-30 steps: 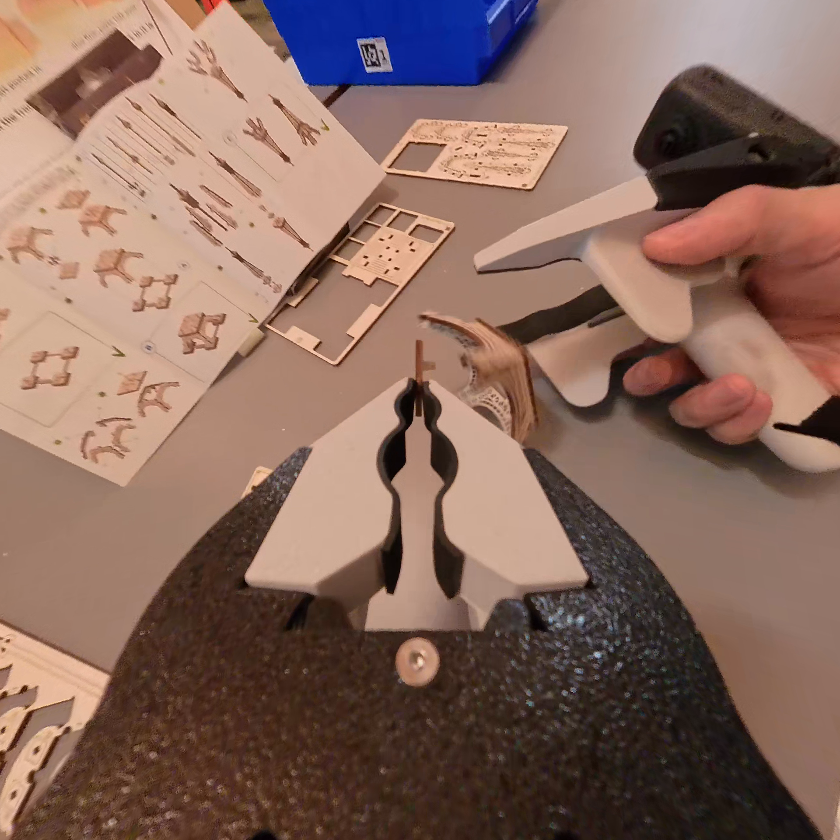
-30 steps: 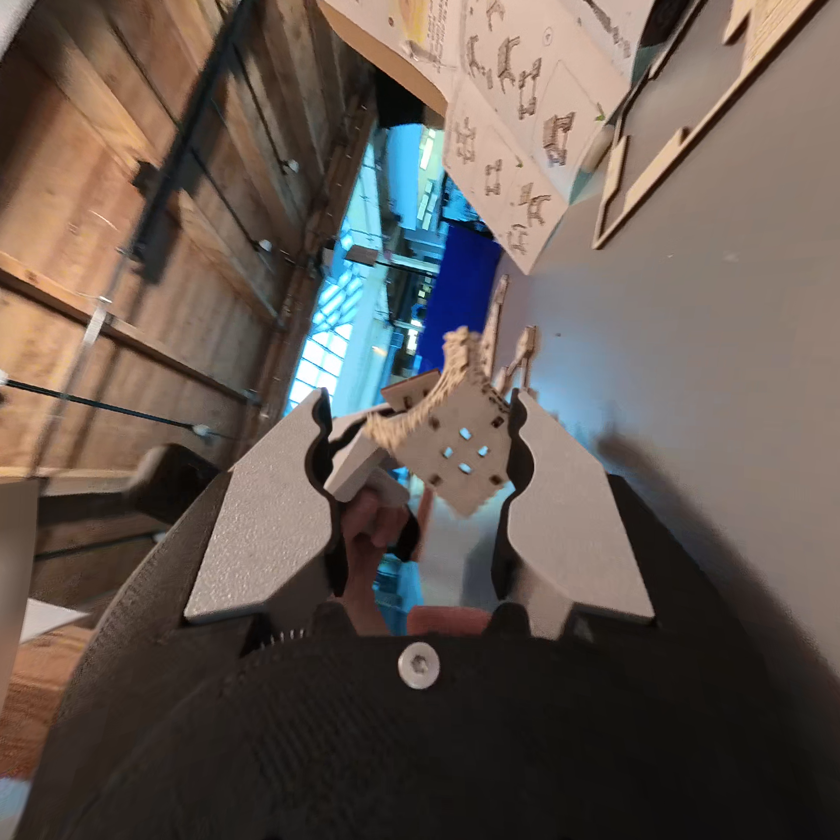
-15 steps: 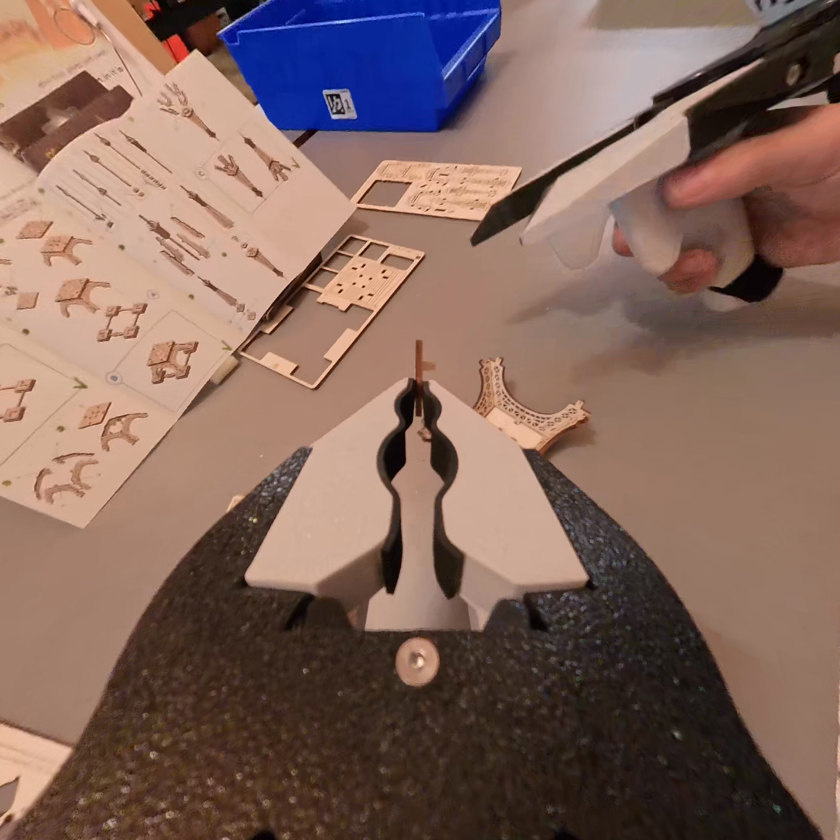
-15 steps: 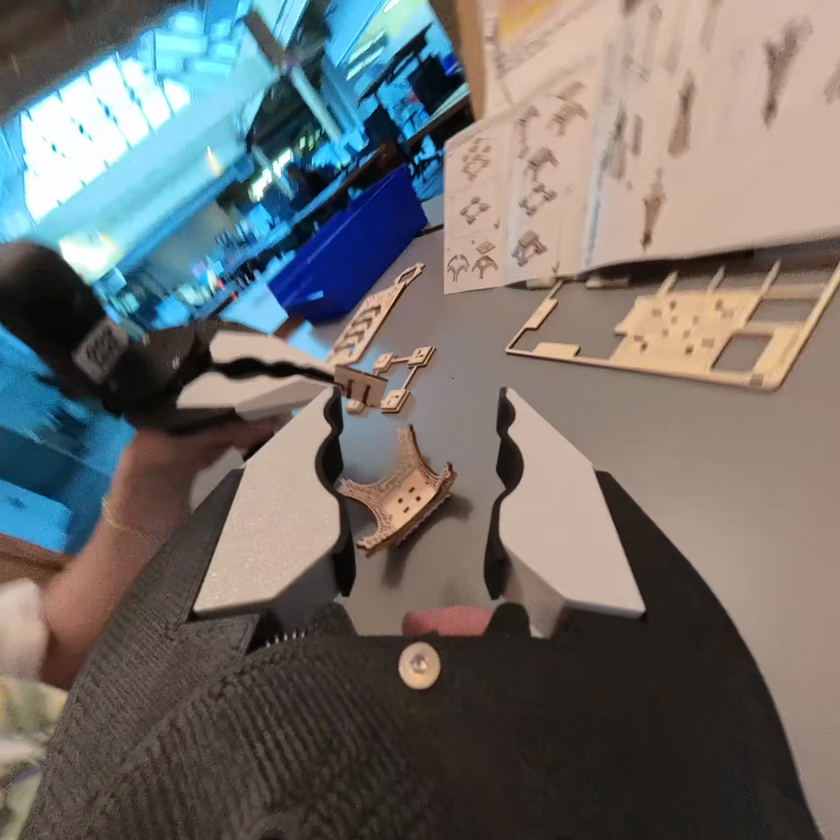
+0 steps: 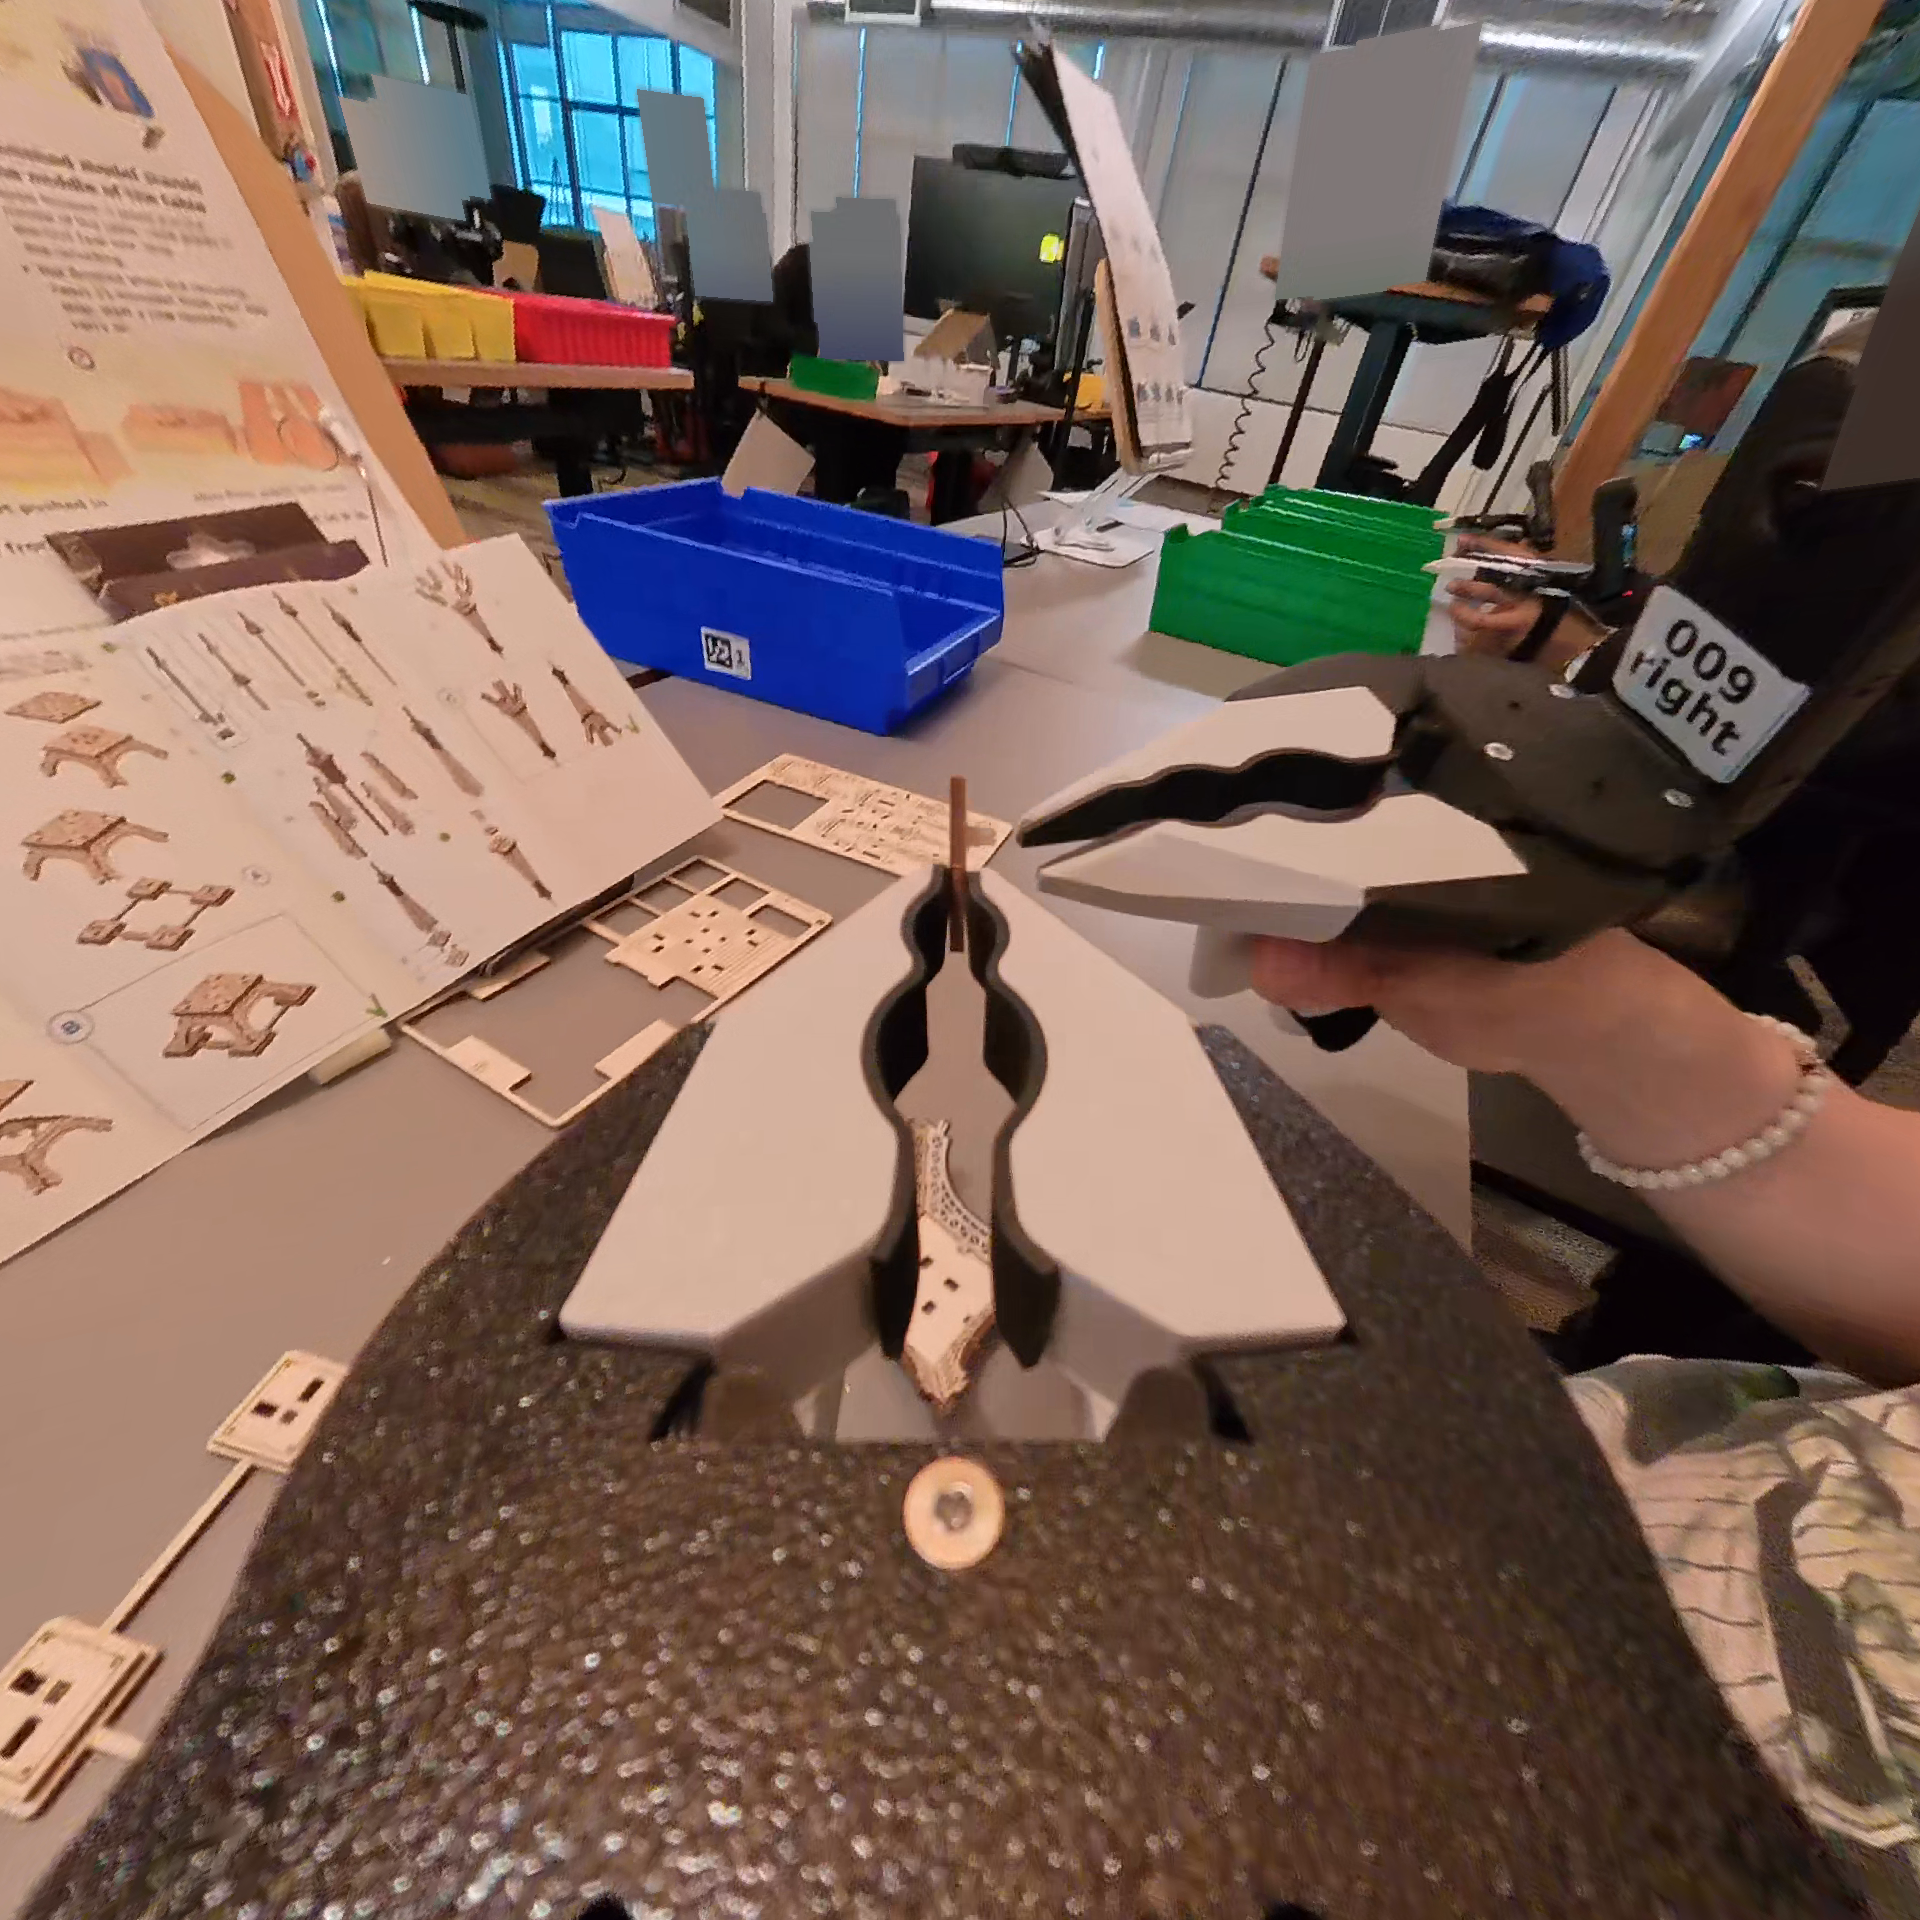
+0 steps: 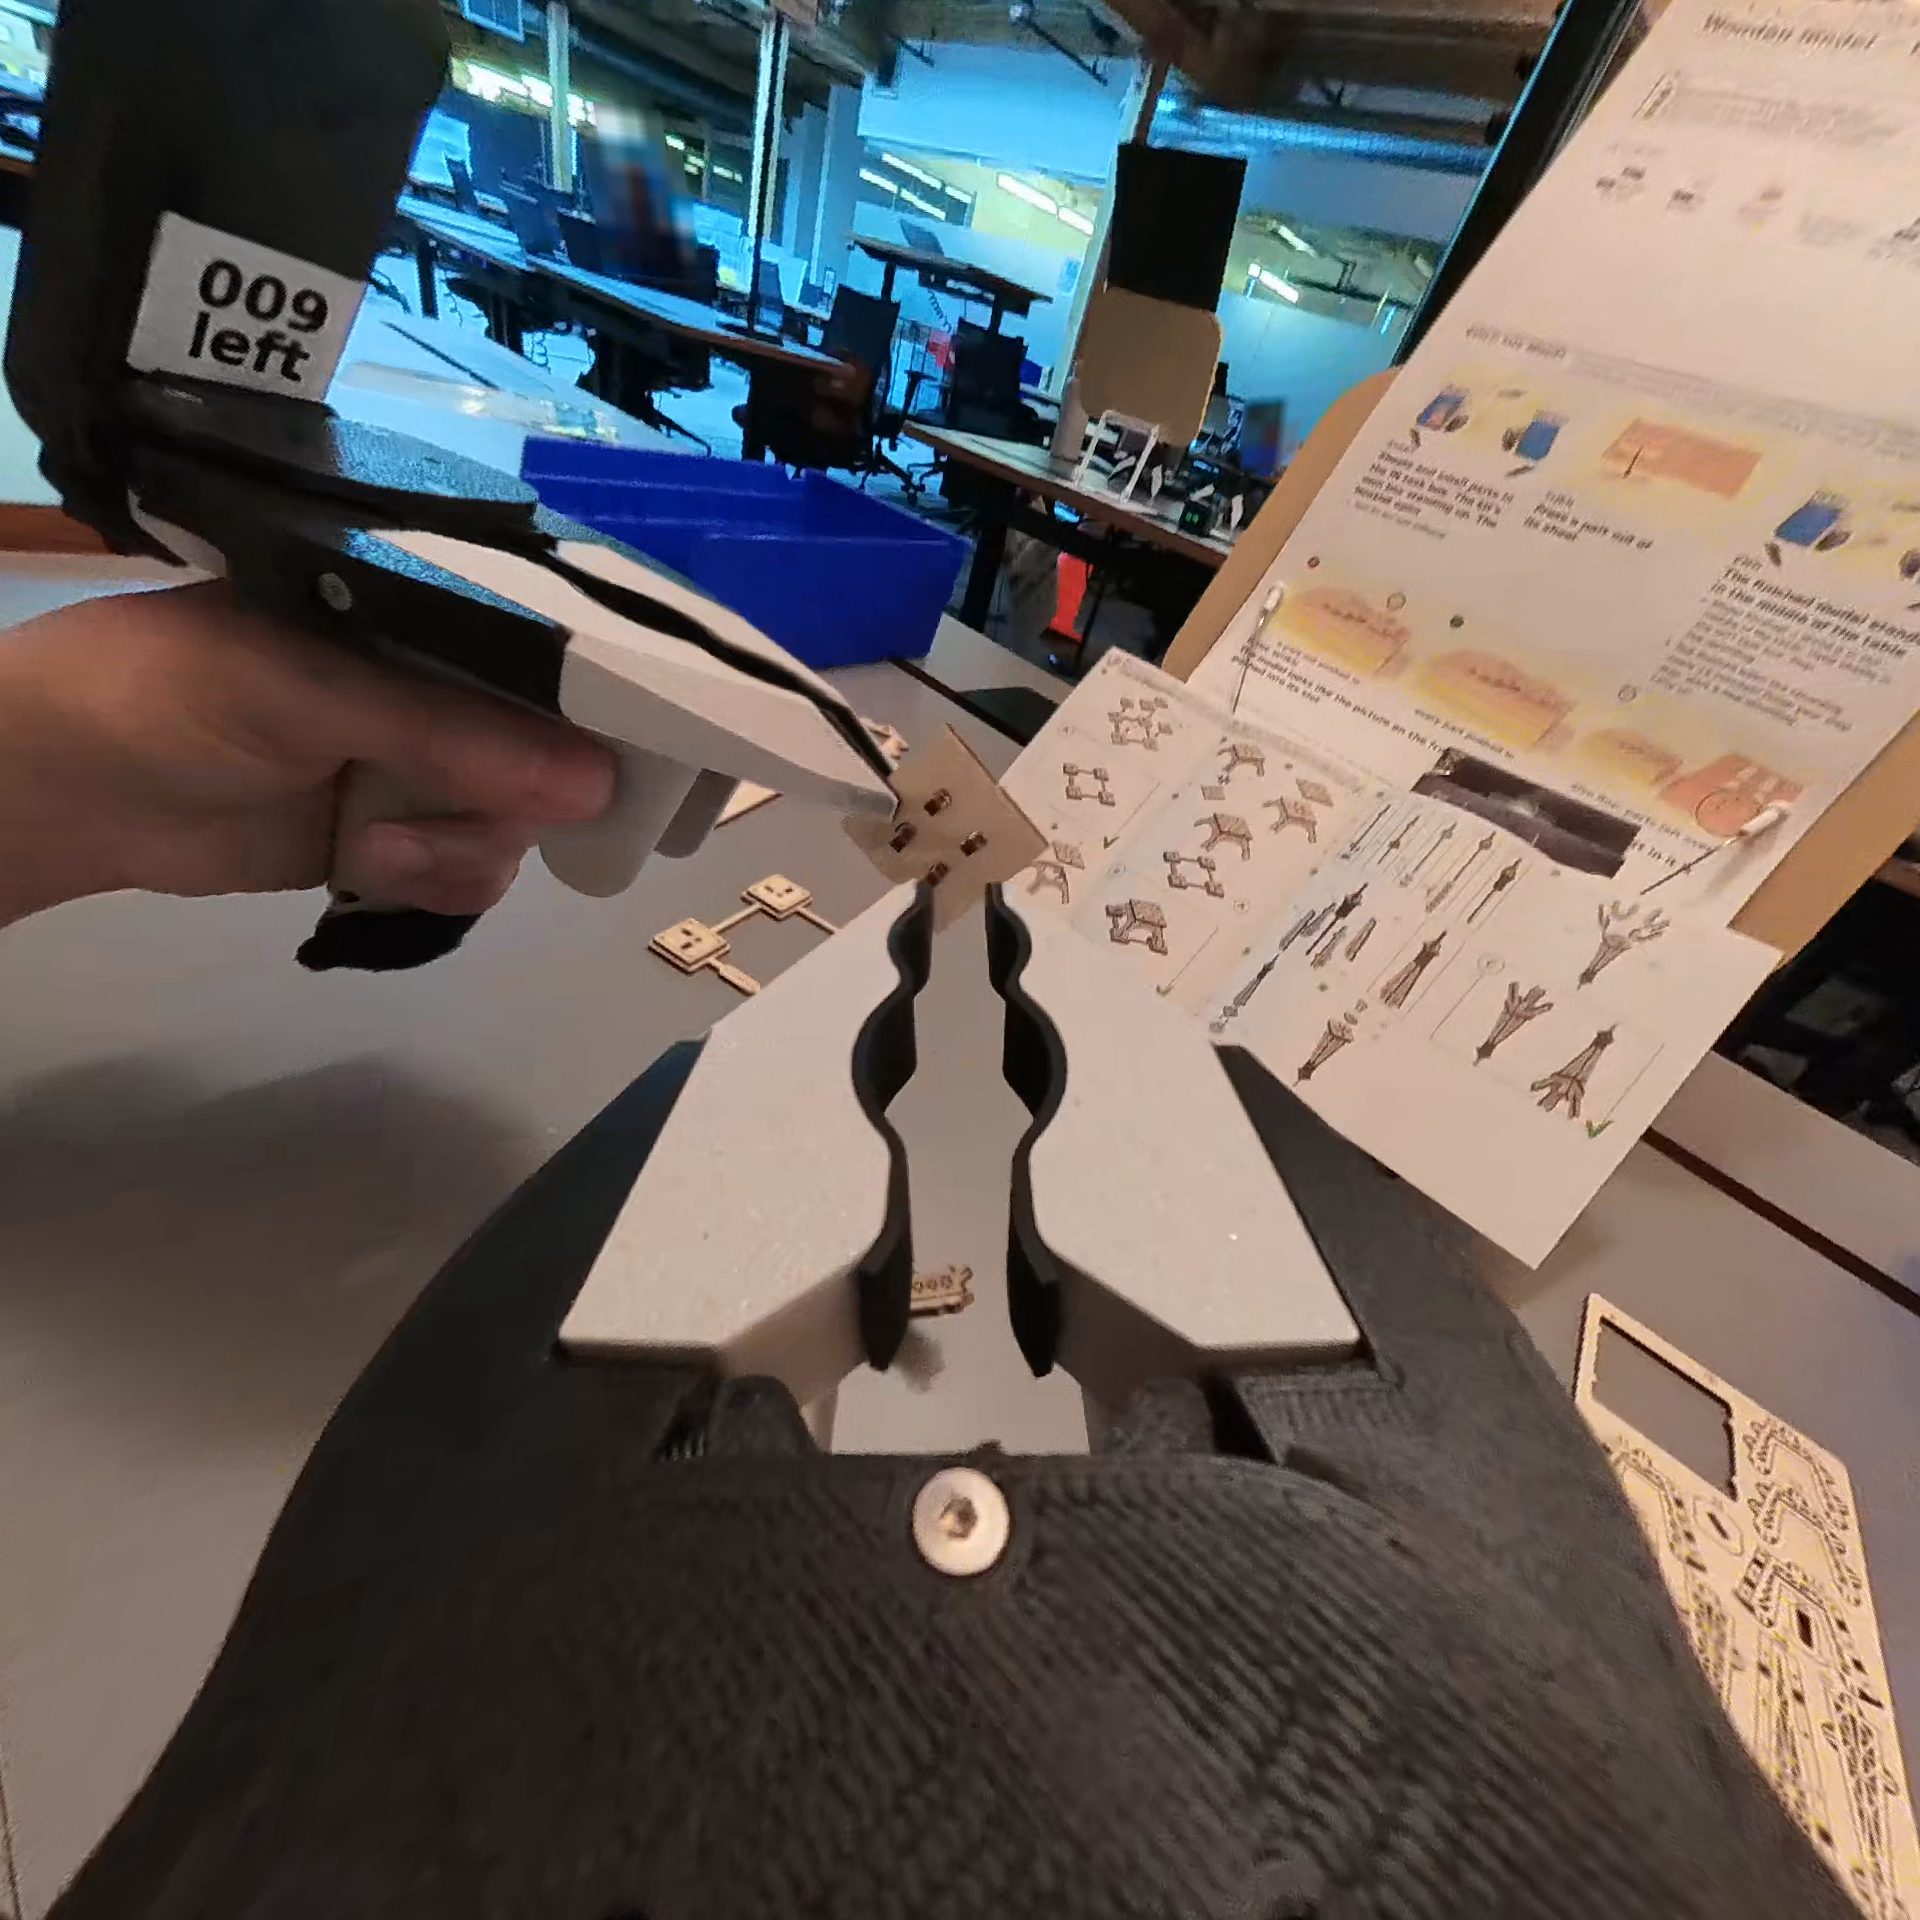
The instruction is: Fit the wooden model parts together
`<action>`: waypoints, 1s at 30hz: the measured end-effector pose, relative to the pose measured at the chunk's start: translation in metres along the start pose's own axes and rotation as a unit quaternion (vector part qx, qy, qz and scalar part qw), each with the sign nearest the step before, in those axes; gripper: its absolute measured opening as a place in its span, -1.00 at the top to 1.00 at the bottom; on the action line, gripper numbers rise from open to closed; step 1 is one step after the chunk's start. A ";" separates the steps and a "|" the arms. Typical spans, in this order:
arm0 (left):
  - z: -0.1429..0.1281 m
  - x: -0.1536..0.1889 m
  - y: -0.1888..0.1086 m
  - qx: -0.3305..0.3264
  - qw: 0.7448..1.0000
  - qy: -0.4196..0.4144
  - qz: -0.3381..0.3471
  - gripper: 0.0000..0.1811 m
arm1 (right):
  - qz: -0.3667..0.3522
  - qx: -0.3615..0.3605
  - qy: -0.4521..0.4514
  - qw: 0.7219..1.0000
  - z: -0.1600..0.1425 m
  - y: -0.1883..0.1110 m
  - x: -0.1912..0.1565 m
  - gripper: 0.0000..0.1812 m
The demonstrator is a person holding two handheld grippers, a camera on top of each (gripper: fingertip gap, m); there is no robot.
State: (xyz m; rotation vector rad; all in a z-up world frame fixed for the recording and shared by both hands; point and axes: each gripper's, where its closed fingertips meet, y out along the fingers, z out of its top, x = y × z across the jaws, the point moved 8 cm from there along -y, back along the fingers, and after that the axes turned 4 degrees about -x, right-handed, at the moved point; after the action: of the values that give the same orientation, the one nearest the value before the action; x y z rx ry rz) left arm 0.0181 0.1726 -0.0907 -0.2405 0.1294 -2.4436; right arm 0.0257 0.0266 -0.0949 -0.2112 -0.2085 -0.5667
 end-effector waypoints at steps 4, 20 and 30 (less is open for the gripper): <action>0.007 0.009 -0.003 0.009 1.000 0.026 0.004 1.00 | -0.004 0.010 0.003 1.000 0.006 0.001 -0.002 0.93; 0.014 0.027 -0.006 0.026 0.978 0.196 0.074 1.00 | 0.011 0.064 0.090 0.994 0.017 -0.001 0.000 0.98; 0.017 0.040 -0.006 0.060 0.935 0.325 0.128 1.00 | 0.026 0.123 0.135 0.983 0.021 -0.007 0.001 0.97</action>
State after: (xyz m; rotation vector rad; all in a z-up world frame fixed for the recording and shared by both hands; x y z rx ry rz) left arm -0.0126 0.1508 -0.0671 0.6126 0.2772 -2.1680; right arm 0.0201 0.0260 -0.0739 0.1014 -0.0081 -0.5057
